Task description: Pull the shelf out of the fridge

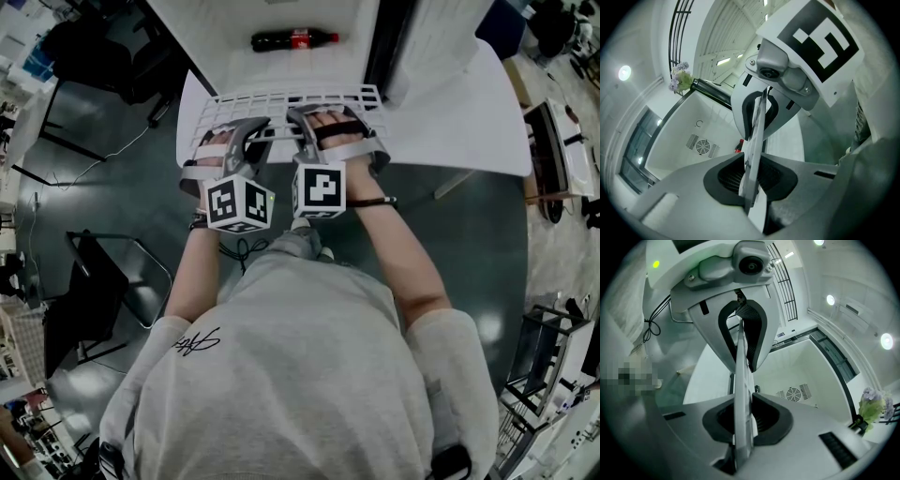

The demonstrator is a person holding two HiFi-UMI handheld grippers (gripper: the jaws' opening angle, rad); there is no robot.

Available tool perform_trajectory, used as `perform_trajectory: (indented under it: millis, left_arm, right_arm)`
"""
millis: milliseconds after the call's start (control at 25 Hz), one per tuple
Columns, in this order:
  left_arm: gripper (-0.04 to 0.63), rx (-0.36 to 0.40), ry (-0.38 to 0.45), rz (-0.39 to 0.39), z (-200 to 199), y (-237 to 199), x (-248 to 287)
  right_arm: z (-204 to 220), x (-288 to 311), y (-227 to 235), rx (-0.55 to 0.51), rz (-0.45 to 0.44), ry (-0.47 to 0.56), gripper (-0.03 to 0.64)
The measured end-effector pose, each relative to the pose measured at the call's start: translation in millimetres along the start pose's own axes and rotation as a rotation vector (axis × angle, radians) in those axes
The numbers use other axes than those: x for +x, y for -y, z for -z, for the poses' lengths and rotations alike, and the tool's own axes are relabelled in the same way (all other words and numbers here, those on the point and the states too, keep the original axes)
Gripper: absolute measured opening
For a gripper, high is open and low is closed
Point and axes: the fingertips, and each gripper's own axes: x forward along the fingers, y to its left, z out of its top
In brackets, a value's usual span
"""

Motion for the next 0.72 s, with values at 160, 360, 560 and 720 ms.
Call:
perform_trajectory:
  millis: [160, 360, 560, 720]
  left_arm:
    - [0.055, -0.003, -0.001, 0.003, 0.9, 1.5, 1.9]
    - [0.055, -0.002, -0.001, 0.010, 1.6, 4.0, 1.2]
    - [0.055, -0.001, 0.000, 0.014, 1.3, 5.1, 2.2]
    - [0.055, -0.005, 0.004, 0.020, 2.2, 5.8, 1.8]
  right_arm:
    - [3.3, 1.9, 0.4, -0.019, 0.011, -0.009, 0.040]
    - [4.8, 1.9, -0.5, -0.030, 0.021, -0.021, 0.040]
    - [6.1, 2.2, -2.1, -0.025, 0.019, -0.024, 0.040]
    - [4.1, 2.2, -3.9, -0.017, 0.007, -0.023, 0.040]
